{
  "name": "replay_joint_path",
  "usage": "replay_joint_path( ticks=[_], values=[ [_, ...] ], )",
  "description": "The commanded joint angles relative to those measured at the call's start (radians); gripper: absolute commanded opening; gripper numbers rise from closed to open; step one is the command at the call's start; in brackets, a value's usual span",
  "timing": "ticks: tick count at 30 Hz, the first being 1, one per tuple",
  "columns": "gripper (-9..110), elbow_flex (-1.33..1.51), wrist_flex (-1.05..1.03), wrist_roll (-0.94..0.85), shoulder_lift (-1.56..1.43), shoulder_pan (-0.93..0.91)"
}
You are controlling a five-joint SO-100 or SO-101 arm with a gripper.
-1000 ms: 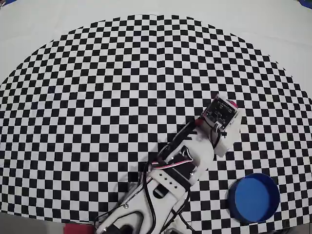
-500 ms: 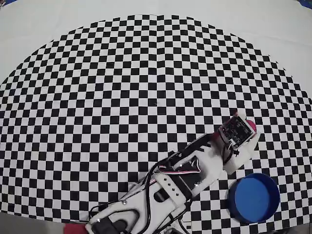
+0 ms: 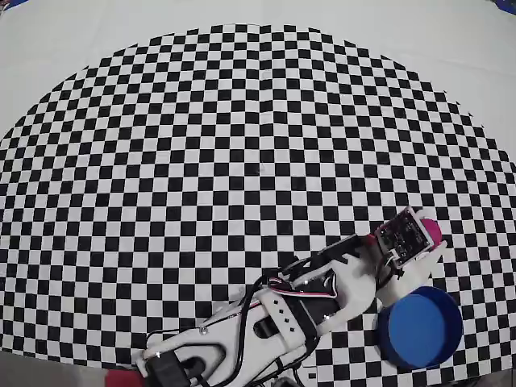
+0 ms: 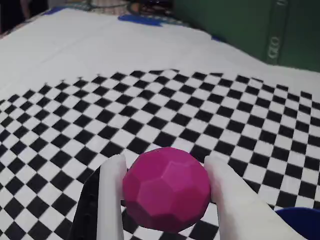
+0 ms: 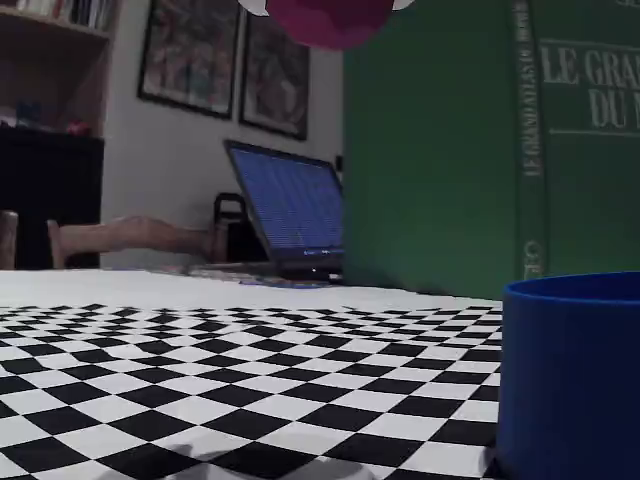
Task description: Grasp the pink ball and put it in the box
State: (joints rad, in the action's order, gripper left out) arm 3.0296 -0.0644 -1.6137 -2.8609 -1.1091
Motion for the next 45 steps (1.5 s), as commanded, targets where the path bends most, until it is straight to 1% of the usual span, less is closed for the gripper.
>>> replay_joint_path(
  ticks=[1, 23, 45],
  values=[
    [0, 0.0, -0.003, -0.008, -0.038, -0.031],
    [0, 0.06, -0.006, -0.008, -0.123, -0.17],
    [0, 0.078, -0.015, -0.008, -0.138, -0.31]
  ],
)
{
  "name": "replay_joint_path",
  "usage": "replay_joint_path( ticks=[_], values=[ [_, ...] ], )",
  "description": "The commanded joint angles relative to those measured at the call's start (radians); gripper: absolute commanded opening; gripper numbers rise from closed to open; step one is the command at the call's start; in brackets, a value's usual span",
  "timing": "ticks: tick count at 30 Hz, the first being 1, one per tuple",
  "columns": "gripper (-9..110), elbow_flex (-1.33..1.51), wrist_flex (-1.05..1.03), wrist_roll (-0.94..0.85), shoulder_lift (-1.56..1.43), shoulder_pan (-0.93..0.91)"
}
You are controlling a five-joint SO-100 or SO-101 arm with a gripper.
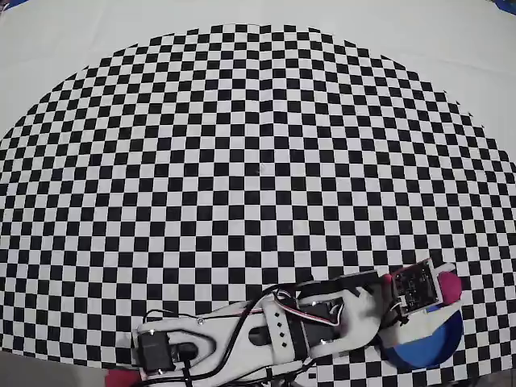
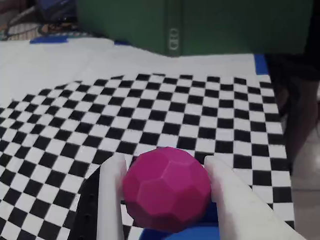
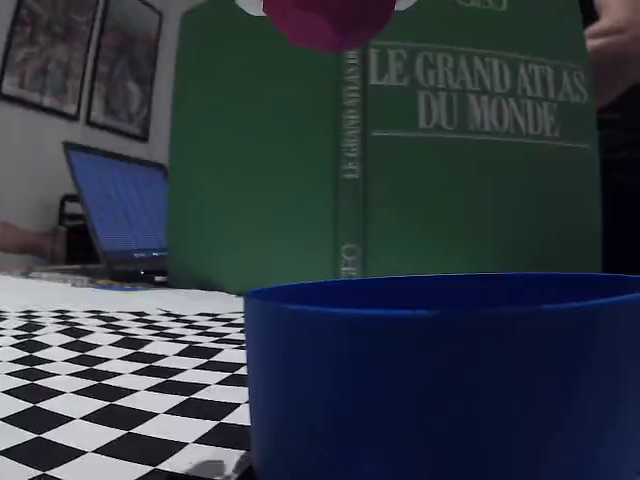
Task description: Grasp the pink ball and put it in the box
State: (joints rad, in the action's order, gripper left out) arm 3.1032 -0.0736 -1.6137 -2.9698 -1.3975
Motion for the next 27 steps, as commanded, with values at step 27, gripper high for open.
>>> replay_joint_path(
  ticks=[27],
  values=[
    [0, 0.006, -0.044, -0.008, 0.035, -0.13]
  ],
)
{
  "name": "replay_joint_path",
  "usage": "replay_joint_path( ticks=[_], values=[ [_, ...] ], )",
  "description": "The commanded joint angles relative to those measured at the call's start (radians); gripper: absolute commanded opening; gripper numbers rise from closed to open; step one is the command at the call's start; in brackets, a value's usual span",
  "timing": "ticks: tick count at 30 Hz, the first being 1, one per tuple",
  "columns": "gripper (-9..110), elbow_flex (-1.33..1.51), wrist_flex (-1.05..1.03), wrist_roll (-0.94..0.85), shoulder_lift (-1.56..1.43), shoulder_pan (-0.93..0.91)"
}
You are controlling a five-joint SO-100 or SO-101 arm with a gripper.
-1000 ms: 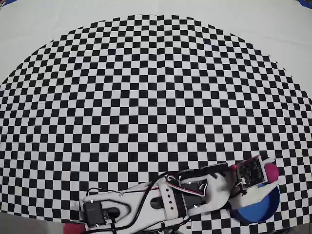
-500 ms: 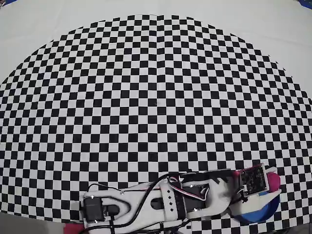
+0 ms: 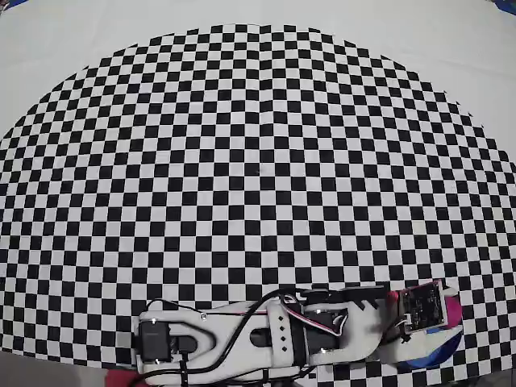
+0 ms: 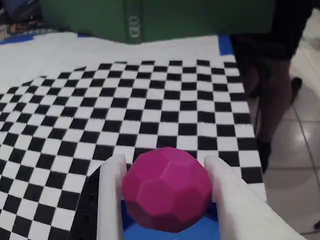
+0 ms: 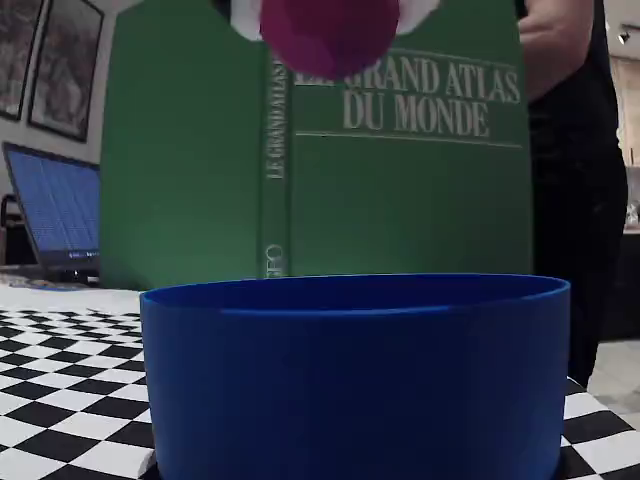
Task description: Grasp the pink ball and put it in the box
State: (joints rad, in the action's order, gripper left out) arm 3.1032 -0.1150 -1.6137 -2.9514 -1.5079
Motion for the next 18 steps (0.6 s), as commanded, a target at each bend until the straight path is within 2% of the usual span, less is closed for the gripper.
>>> replay_joint_path(
  ticks=[1, 18],
  values=[
    [0, 0.006, -0.005, -0.008, 0.021, -0.02],
    [0, 0.006, -0.006, -0.002, 0.087, -0.02]
  ],
)
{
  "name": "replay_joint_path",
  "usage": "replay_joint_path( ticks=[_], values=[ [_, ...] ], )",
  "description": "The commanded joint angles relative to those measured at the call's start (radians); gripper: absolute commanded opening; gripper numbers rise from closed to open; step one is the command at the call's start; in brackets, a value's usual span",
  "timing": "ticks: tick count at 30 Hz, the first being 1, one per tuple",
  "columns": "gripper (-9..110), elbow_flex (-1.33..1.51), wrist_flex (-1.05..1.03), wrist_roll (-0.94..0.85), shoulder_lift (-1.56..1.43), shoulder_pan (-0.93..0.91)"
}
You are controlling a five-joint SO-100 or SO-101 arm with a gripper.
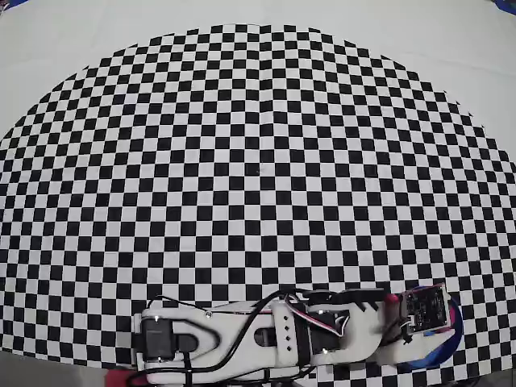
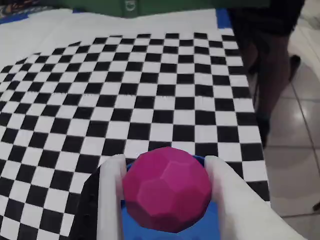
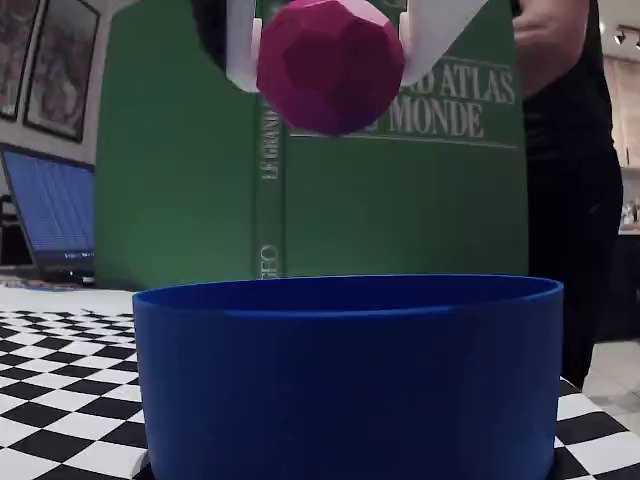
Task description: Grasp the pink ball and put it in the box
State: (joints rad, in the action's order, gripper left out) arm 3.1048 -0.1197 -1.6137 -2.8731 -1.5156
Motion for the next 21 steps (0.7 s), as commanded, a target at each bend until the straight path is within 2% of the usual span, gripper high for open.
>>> replay_joint_path(
  ticks=[1, 21],
  values=[
    [0, 0.005, -0.002, -0.002, 0.014, -0.012],
    [0, 0.006, 0.006, 0.003, 0.084, -0.014]
  ],
)
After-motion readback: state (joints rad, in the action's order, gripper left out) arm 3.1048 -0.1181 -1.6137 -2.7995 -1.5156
